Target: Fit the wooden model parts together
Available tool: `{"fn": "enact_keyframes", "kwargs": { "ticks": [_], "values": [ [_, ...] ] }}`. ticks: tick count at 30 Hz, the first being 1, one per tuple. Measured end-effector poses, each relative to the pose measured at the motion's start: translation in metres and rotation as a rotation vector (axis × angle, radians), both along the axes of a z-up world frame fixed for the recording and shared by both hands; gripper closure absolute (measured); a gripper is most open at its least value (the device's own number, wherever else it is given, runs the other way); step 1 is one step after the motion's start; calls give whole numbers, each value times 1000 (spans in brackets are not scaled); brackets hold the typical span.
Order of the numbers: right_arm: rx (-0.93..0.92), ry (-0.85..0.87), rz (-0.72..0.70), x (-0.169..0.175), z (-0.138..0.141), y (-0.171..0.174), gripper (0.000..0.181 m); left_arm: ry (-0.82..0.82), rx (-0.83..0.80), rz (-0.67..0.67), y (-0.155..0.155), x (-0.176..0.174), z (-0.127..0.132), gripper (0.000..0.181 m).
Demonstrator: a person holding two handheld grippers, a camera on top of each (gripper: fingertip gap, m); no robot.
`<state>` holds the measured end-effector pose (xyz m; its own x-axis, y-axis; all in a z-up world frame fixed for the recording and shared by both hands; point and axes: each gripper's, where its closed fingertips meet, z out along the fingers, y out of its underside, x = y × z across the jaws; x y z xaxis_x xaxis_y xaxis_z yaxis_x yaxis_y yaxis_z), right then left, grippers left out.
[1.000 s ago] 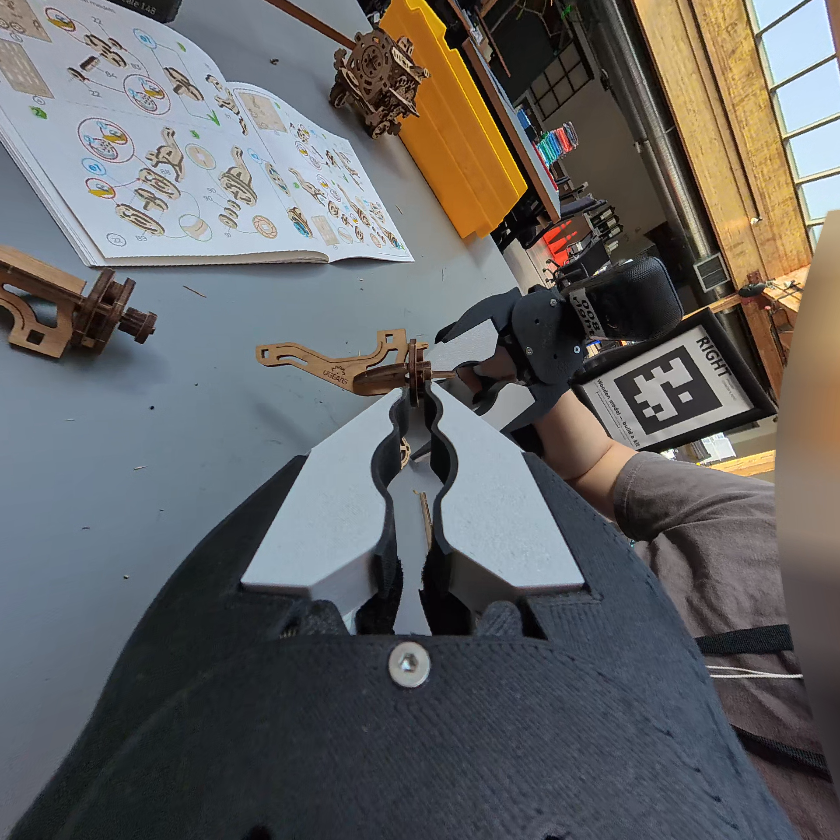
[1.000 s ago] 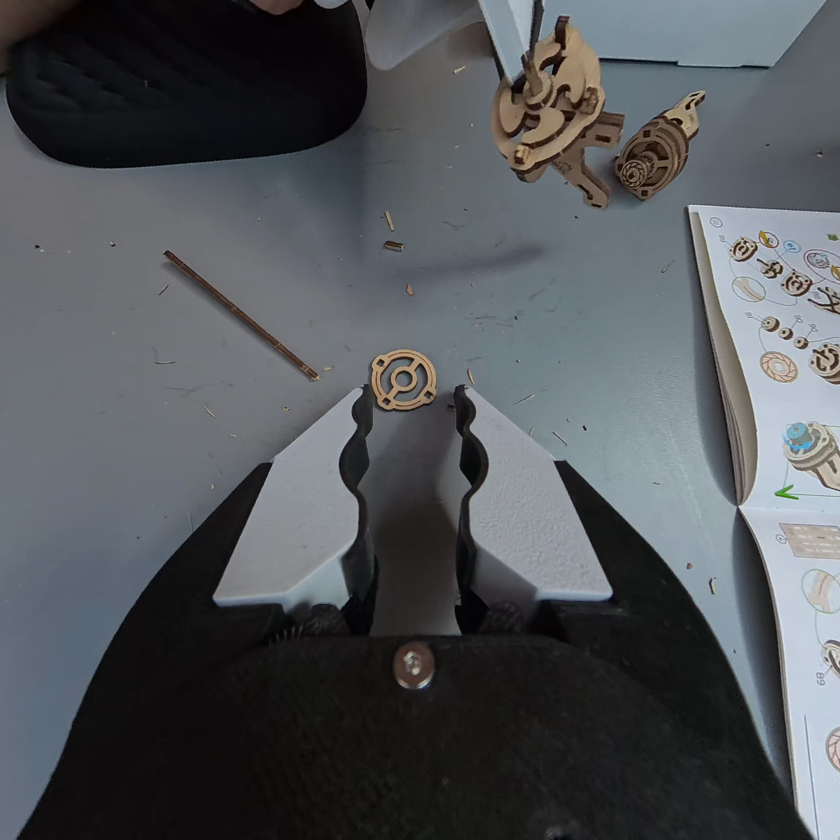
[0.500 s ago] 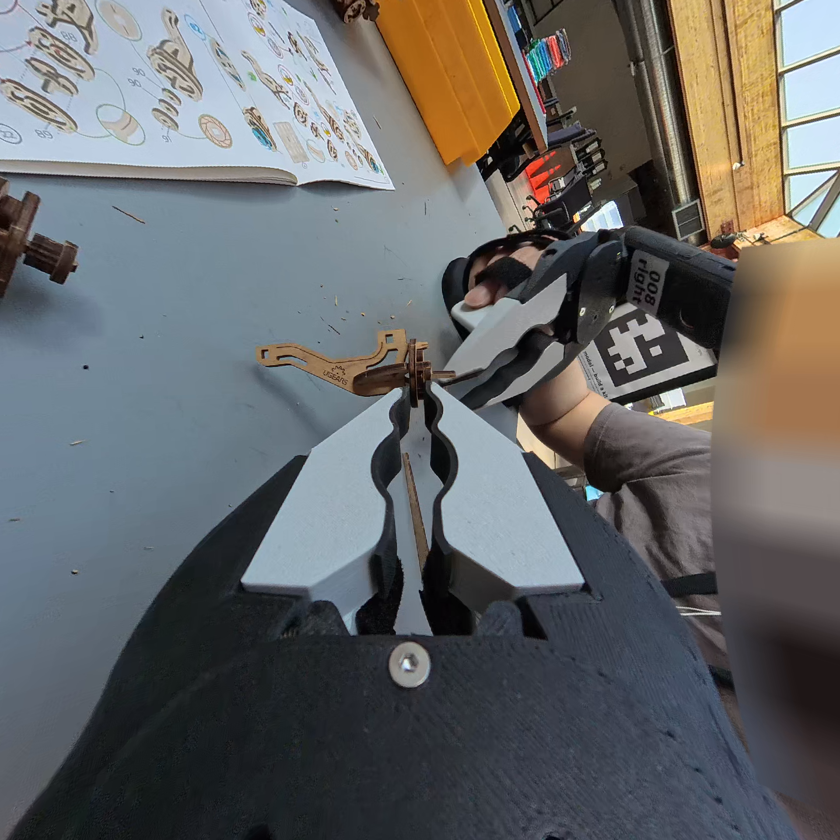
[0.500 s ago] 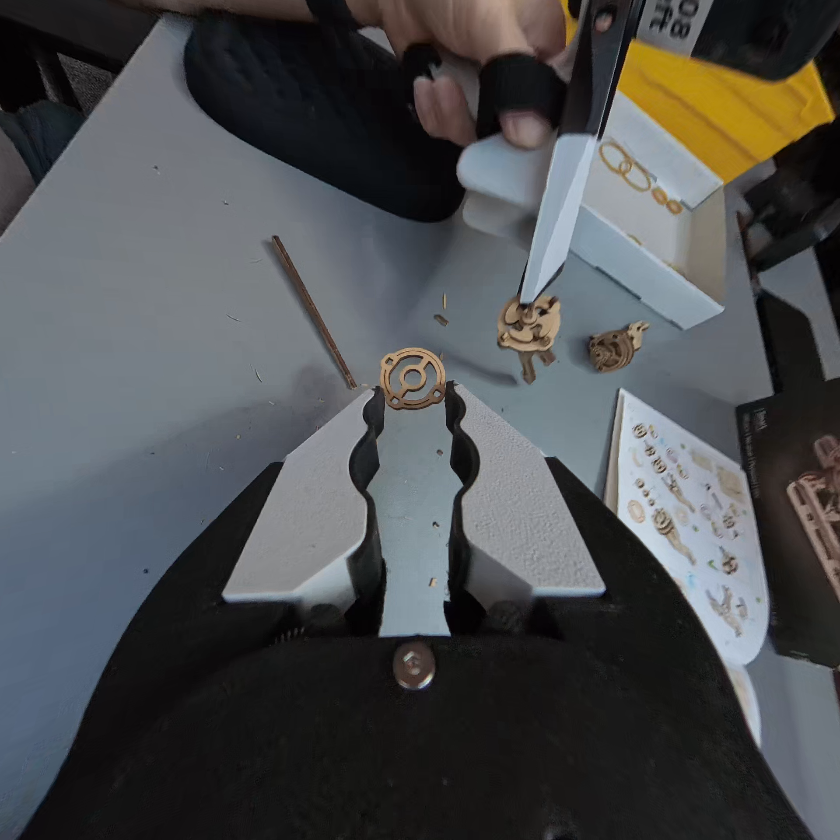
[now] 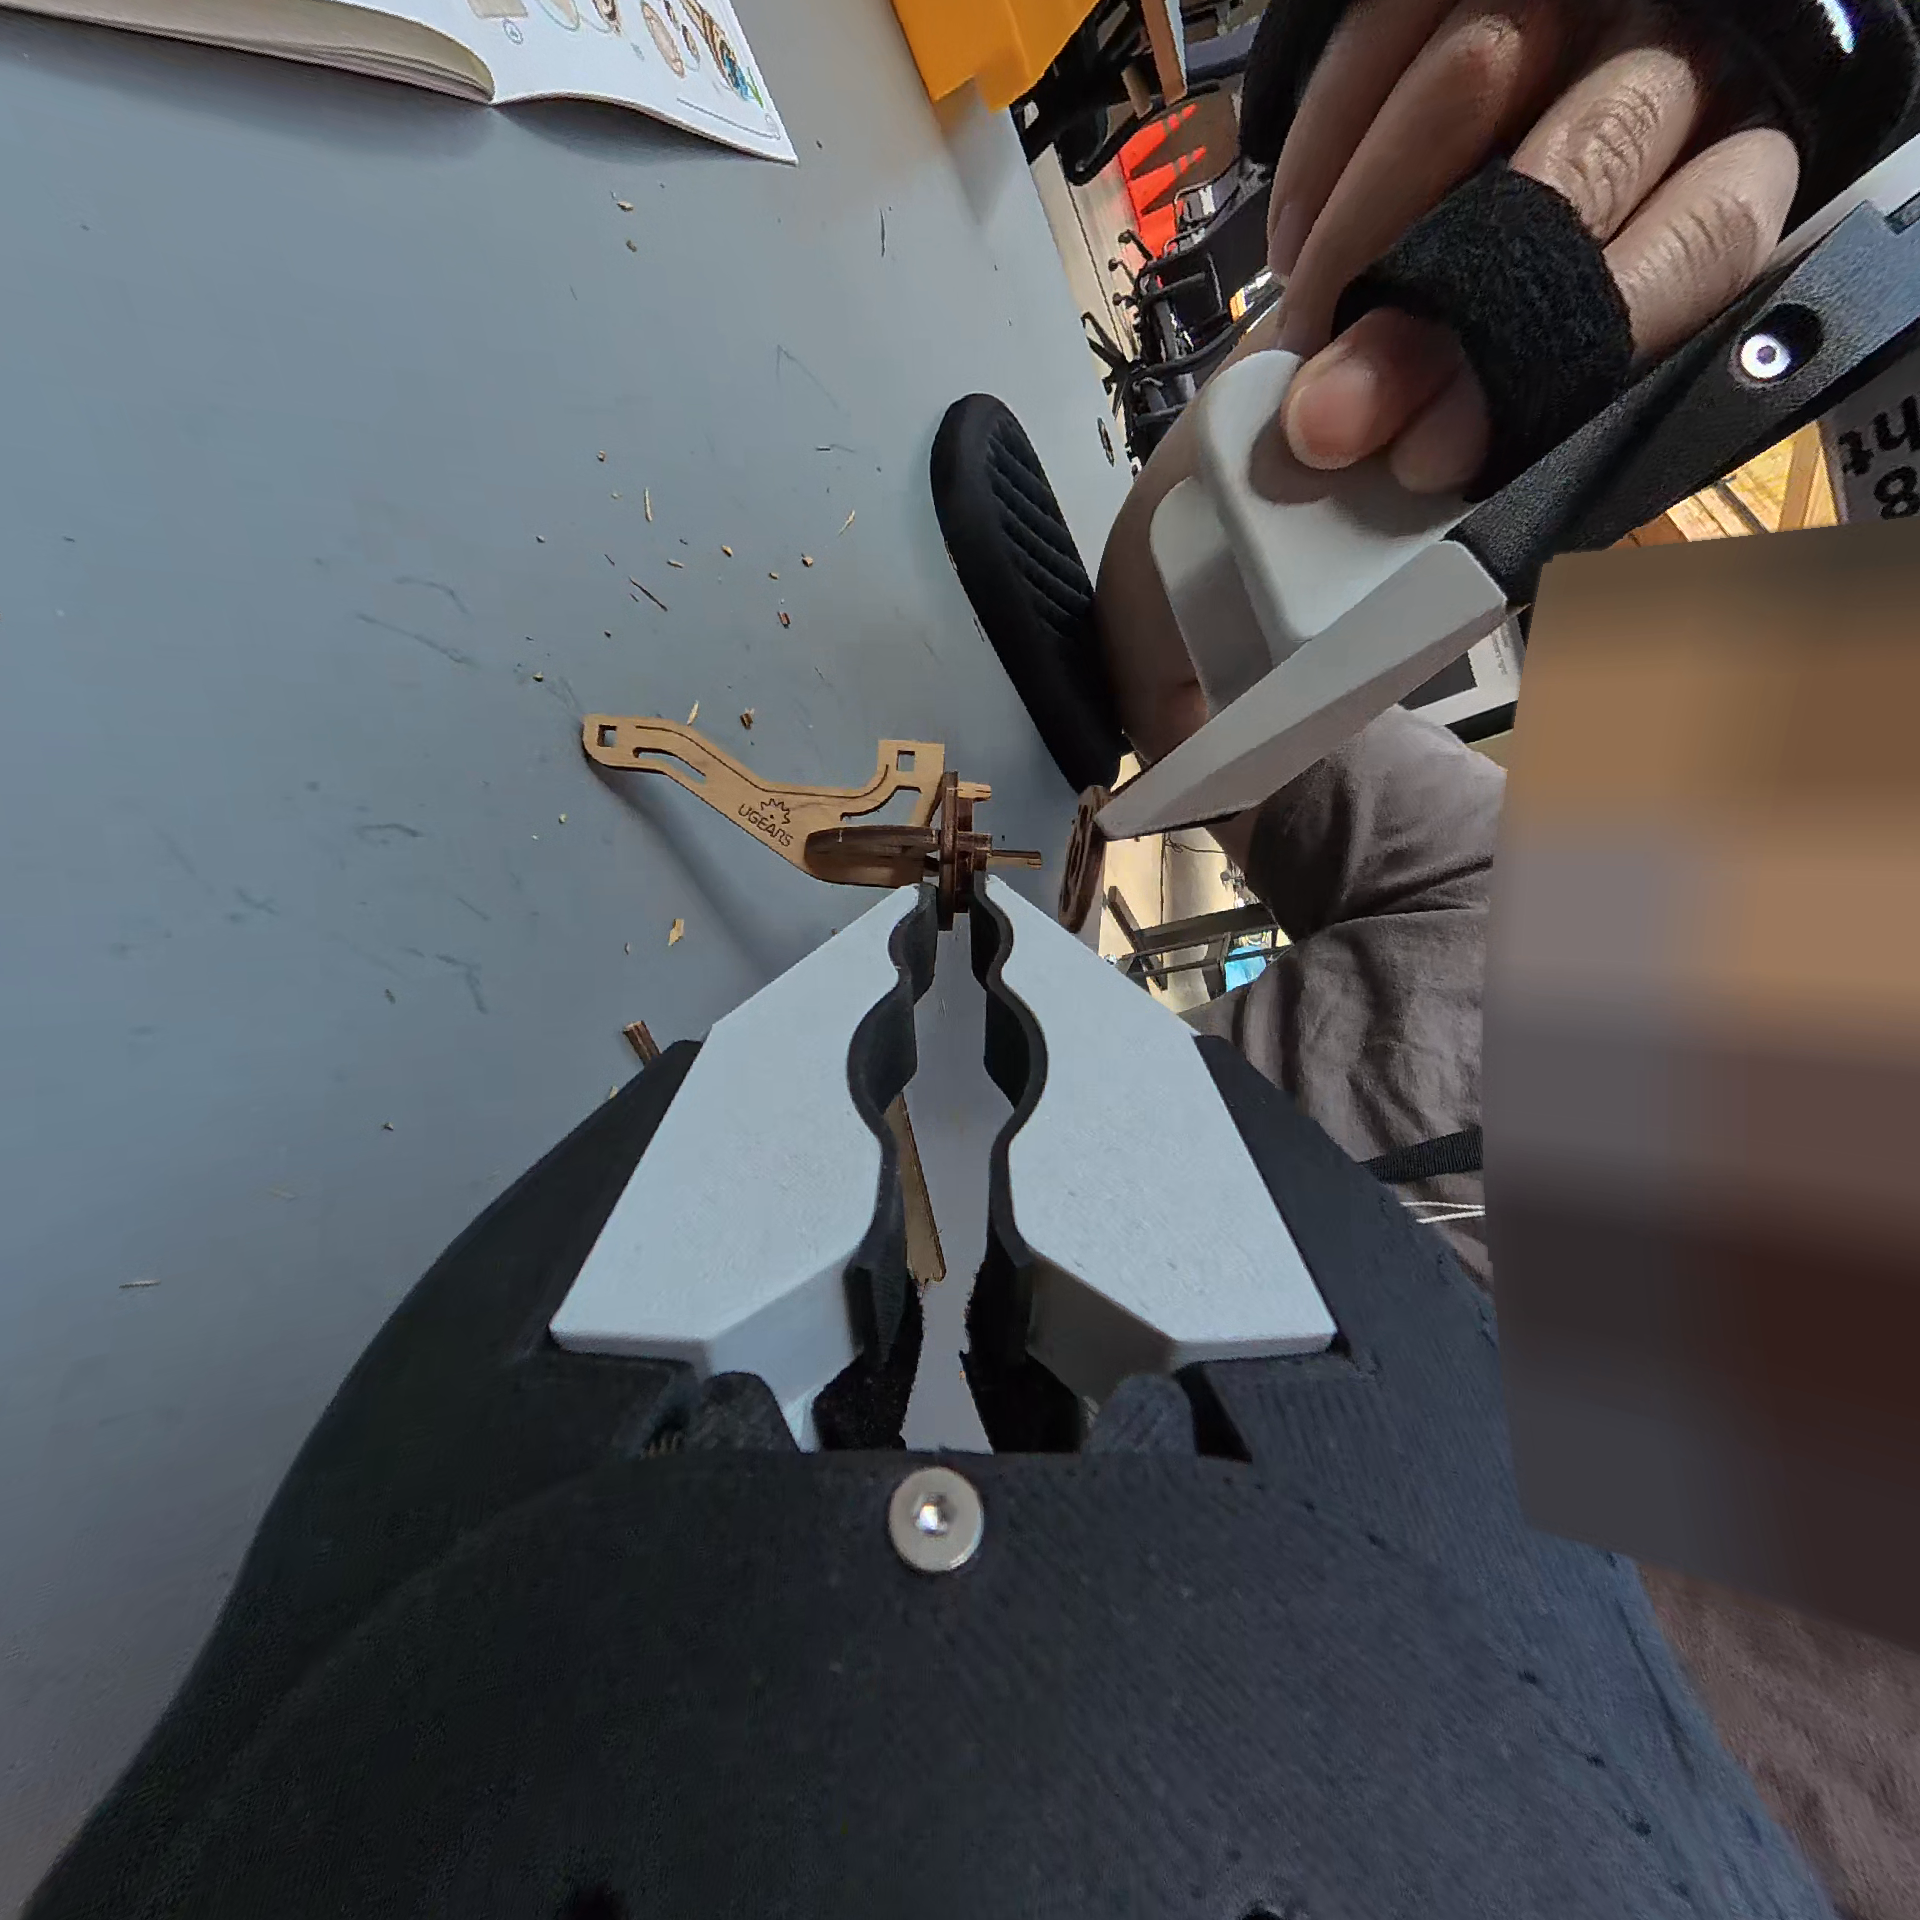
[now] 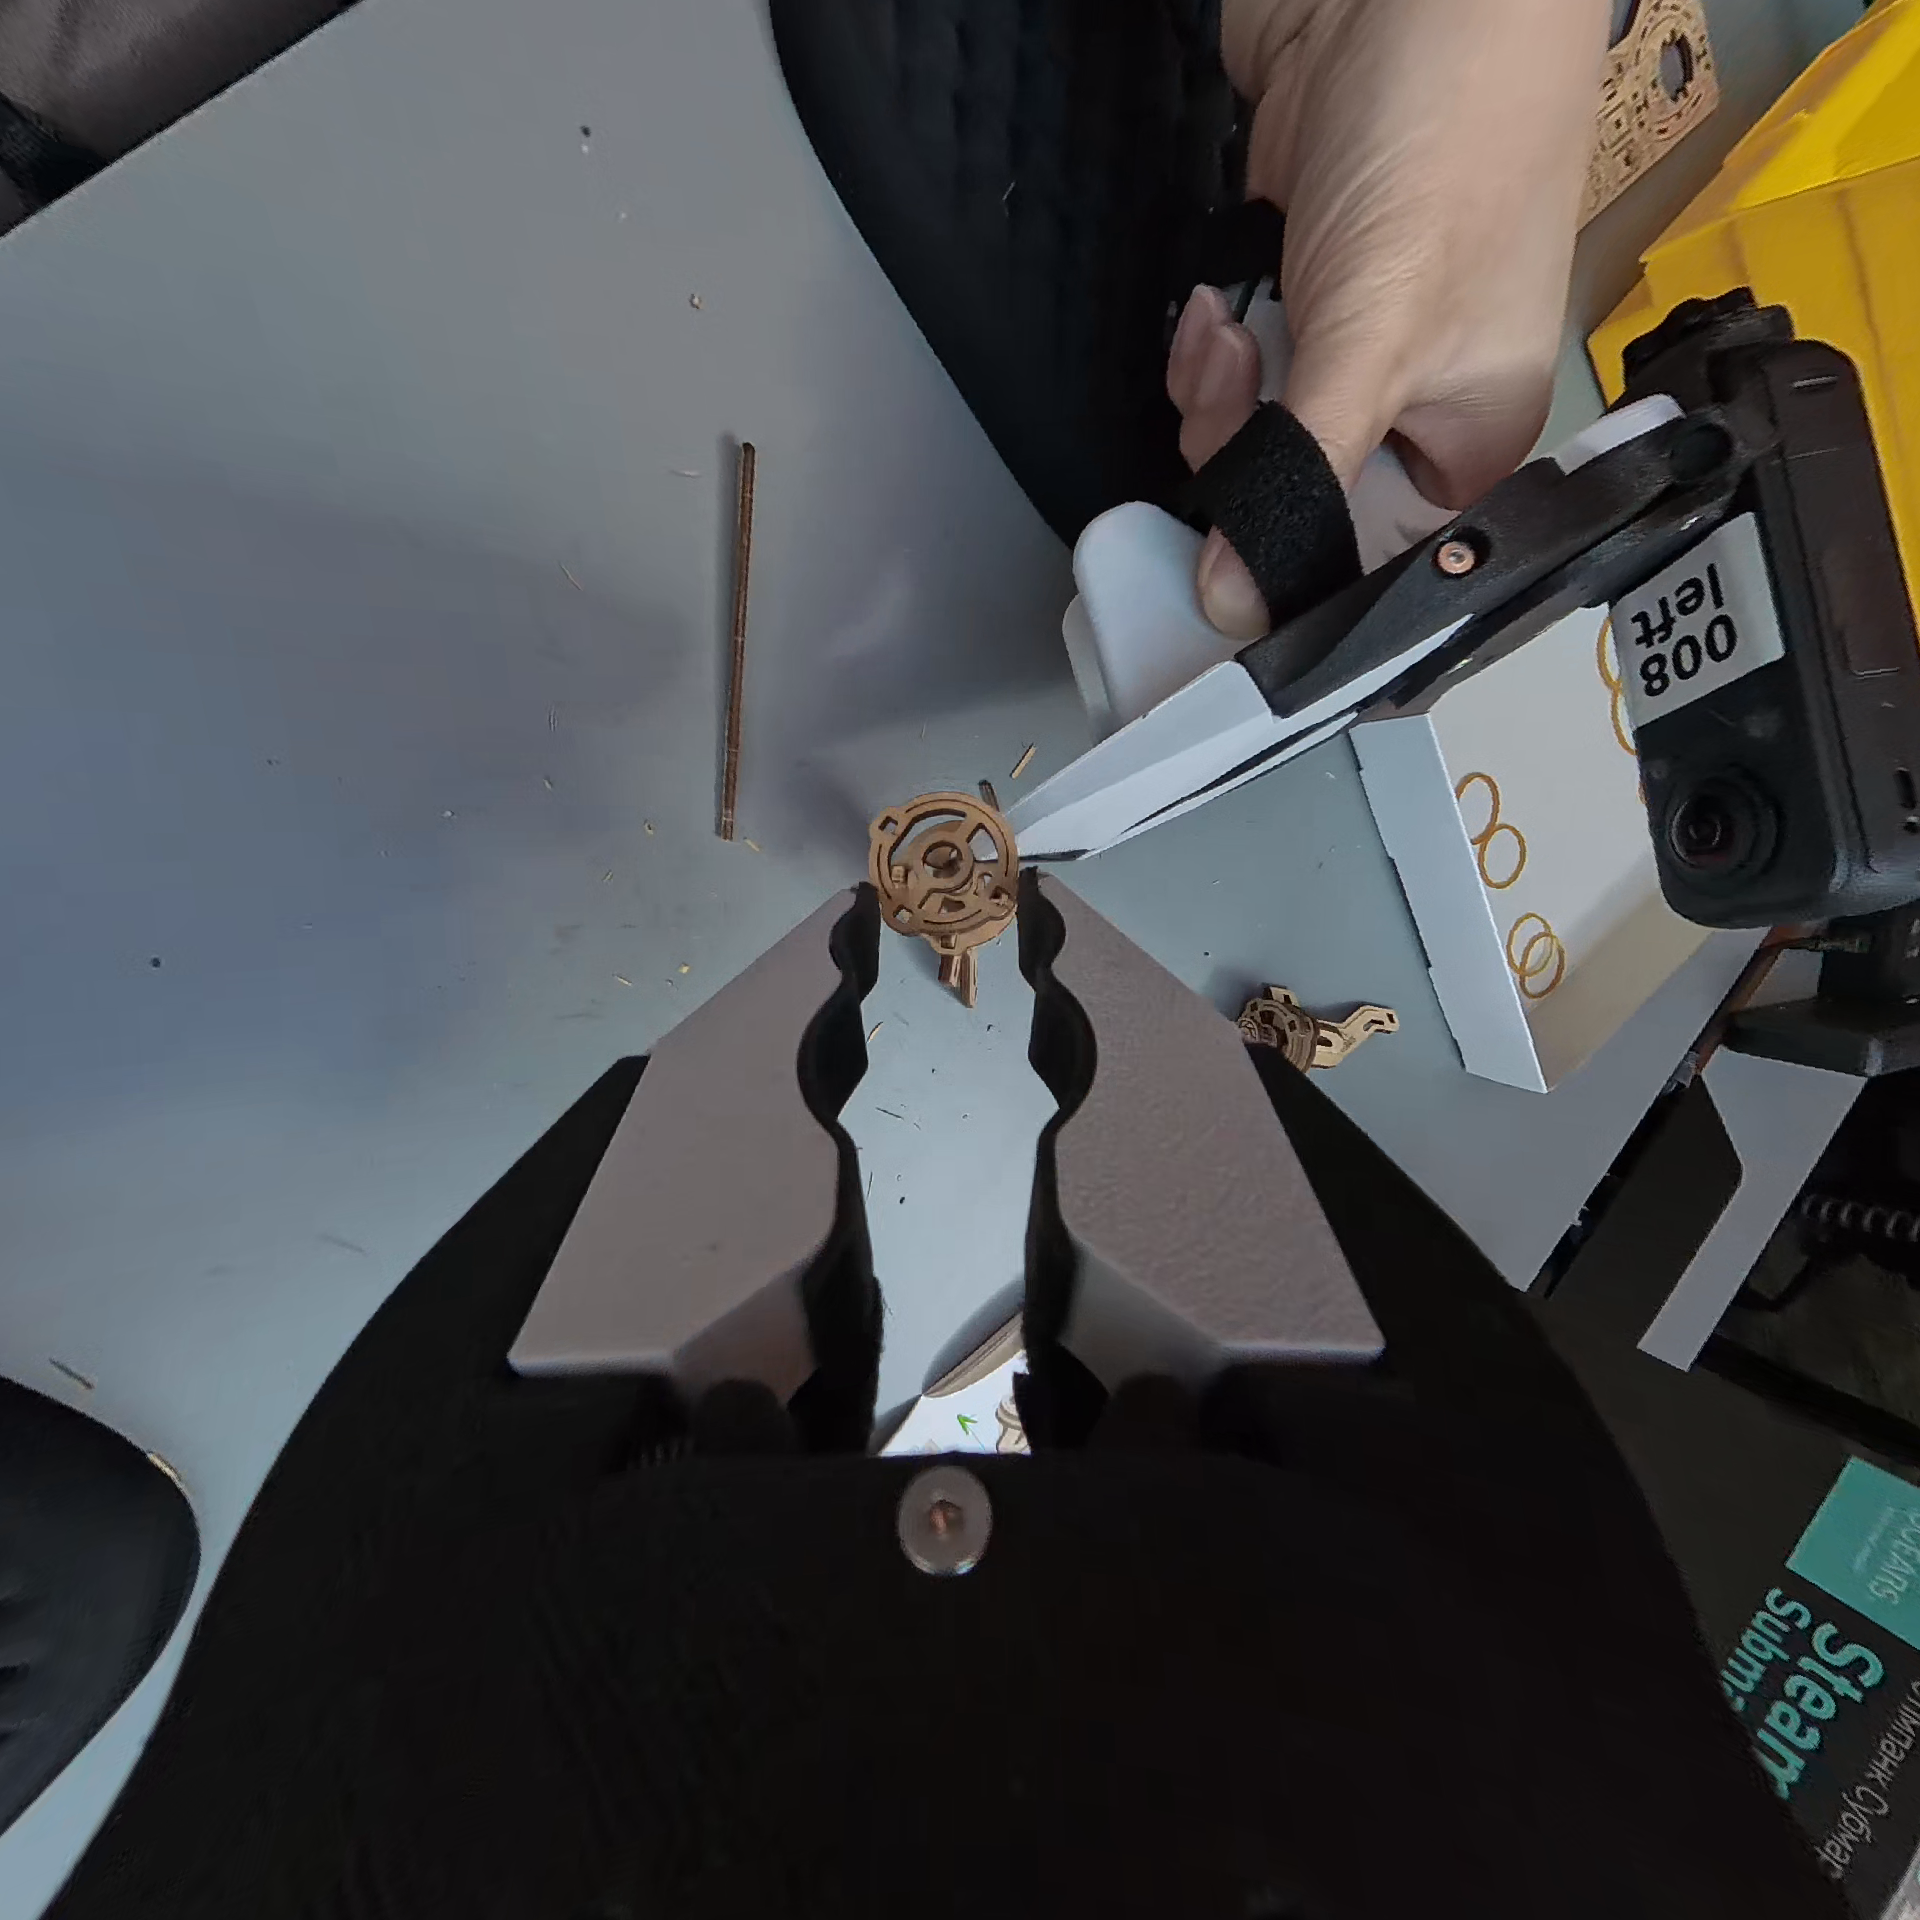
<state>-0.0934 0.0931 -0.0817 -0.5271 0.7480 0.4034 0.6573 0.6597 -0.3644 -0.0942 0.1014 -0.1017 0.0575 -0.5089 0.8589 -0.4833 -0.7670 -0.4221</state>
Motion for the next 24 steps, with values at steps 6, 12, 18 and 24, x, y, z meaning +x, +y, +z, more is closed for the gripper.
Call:
{"fn": "enact_keyframes", "kwargs": {
  "ticks": [6, 12, 18, 24],
  "values": [
    [-1, -57, 62, 0, -4, 1, 155, 2, 2, -21, -3, -1, 0, 178],
    [30, -115, 117, -1, -7, 0, 155, -20, -33, -39, -5, -1, 2, 178],
    [49, -137, 162, -2, -8, 3, 155, -39, -74, -50, -5, -1, 3, 178],
    [36, -143, 172, -2, -15, 6, 155, -43, -99, -48, -2, -1, 0, 177]
  ]
}}
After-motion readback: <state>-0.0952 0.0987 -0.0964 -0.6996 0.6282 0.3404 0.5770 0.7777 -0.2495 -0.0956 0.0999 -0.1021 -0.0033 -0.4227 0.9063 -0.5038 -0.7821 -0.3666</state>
